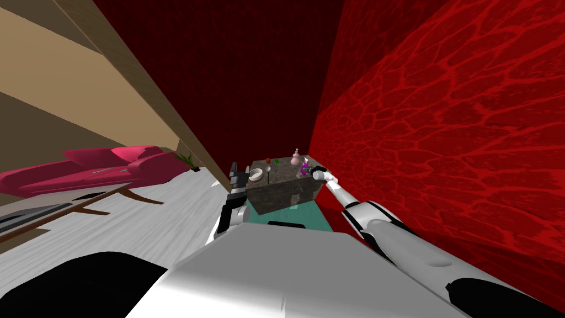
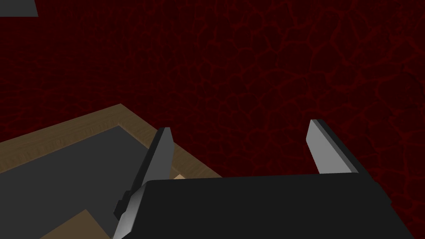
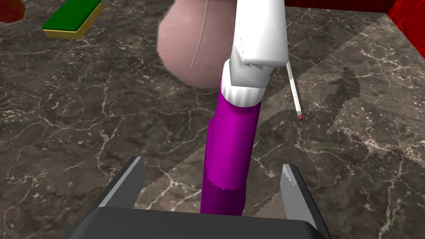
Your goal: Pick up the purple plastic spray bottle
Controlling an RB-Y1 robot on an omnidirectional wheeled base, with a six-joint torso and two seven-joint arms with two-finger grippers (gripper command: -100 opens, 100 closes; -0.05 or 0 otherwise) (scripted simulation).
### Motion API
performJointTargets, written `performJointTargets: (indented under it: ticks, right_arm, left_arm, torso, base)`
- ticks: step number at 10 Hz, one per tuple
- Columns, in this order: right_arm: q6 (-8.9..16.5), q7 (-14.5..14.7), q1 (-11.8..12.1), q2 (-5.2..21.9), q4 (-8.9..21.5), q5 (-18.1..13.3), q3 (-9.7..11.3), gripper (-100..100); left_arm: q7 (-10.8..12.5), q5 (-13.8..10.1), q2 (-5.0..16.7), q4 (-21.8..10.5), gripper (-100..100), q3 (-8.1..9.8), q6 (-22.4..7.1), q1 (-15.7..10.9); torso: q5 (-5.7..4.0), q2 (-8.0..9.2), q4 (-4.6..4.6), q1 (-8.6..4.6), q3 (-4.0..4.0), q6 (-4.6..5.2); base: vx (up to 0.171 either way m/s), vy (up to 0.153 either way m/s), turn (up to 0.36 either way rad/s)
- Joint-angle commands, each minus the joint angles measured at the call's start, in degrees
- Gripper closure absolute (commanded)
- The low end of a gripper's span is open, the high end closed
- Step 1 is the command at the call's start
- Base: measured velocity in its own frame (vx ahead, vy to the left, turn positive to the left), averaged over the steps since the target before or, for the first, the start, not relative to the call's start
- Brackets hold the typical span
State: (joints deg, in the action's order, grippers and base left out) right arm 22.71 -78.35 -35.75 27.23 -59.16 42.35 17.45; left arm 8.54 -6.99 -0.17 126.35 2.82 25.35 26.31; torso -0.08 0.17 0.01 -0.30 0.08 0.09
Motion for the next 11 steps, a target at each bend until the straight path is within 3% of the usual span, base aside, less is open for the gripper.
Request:
performJointTargets:
  ticks: [1, 3, 4, 8, 9, 10, 11]
  right_arm:
    - [-0.15, -0.20, -2.86, -0.52, 2.71, -0.39, 0.57, -100]
    - [-0.33, -0.17, -3.29, -0.76, 2.96, -0.41, 0.62, -100]
    - [-0.45, -0.11, -3.46, -0.80, 3.12, -0.39, 0.66, 100]
    - [-0.47, -0.18, -3.47, -0.82, 3.07, -0.34, 0.61, 100]
    - [-0.47, -0.18, -3.47, -0.82, 3.07, -0.34, 0.61, 0]
    - [-0.05, 1.24, -0.61, 1.86, 0.21, 2.48, -2.14, 100]
    - [-0.05, 1.24, 0.44, 1.86, -0.45, 2.48, -2.14, 100]
  left_arm:
    - [0.00, 0.00, 0.00, 0.00, 0, 0.00, 0.00, 0.00]
    - [0.00, 0.00, 0.00, 0.00, 0, 0.00, 0.00, 0.00]
    - [0.00, 0.00, -0.01, 0.00, 0, -0.01, 0.00, 0.01]
    - [0.00, 0.00, -0.01, 0.00, 0, -0.01, 0.00, 0.00]
    - [0.00, 0.00, -0.01, 0.00, 0, -0.01, 0.00, 0.00]
    - [0.00, 0.00, -0.01, 0.00, 0, -0.01, 0.00, 0.00]
    - [0.00, 0.00, -0.01, 0.00, 0, -0.01, 0.00, 0.01]
  torso:
    - [0.00, 0.00, 0.00, 0.00, 0.00, 0.00]
    - [0.04, -0.17, -0.03, 0.16, -0.09, -0.01]
    - [0.04, -0.18, -0.05, 0.18, -0.11, 0.01]
    - [0.08, -0.22, -0.09, 0.27, -0.15, -0.01]
    - [0.08, -0.22, -0.08, 0.27, -0.15, 0.00]
    - [0.08, -0.22, -0.08, 0.26, -0.15, 0.00]
    - [0.12, -0.39, -0.07, 0.38, -0.21, 0.04]
  base:
    - [-0.025, -0.034, 0.003]
    - [0.001, -0.004, 0.003]
    - [0.000, 0.000, 0.000]
    - [0.001, -0.001, -0.003]
    - [0.000, 0.000, 0.000]
    - [0.058, 0.056, 0.118]
    - [0.074, 0.076, 0.041]
